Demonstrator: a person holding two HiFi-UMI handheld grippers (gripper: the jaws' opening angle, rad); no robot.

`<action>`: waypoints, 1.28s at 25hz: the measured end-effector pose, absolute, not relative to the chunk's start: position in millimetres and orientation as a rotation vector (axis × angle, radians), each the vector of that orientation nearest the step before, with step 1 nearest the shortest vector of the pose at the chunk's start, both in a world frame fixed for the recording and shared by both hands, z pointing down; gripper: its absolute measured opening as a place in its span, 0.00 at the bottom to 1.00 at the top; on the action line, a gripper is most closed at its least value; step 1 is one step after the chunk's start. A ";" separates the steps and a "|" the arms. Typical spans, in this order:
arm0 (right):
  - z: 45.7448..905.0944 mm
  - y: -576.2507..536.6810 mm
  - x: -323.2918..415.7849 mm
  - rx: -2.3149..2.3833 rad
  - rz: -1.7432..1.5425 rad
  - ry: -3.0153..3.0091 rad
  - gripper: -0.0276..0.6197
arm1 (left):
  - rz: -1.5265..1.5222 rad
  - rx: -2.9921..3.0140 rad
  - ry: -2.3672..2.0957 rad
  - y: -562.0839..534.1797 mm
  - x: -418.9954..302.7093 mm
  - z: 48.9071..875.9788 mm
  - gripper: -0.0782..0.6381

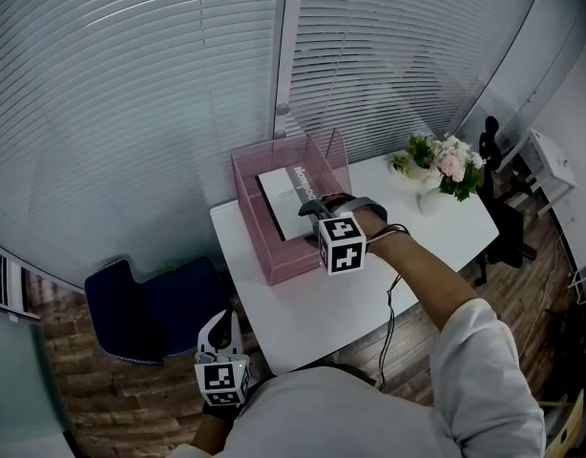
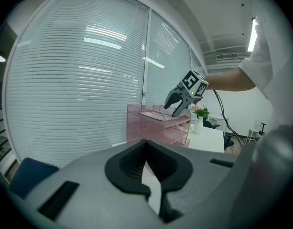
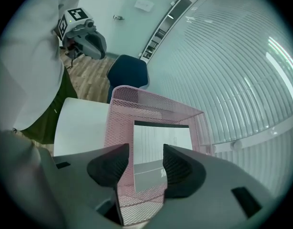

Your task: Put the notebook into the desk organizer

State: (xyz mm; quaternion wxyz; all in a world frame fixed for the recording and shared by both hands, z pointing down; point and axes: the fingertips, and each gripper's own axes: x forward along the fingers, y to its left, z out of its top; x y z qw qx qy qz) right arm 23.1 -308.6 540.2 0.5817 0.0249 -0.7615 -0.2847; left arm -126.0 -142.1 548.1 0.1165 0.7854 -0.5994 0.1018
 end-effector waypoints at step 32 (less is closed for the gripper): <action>434.6 -234.7 77.9 0.925 -0.426 -2.356 0.06 | 0.340 2.371 -1.692 -157.1 -106.0 541.5 0.12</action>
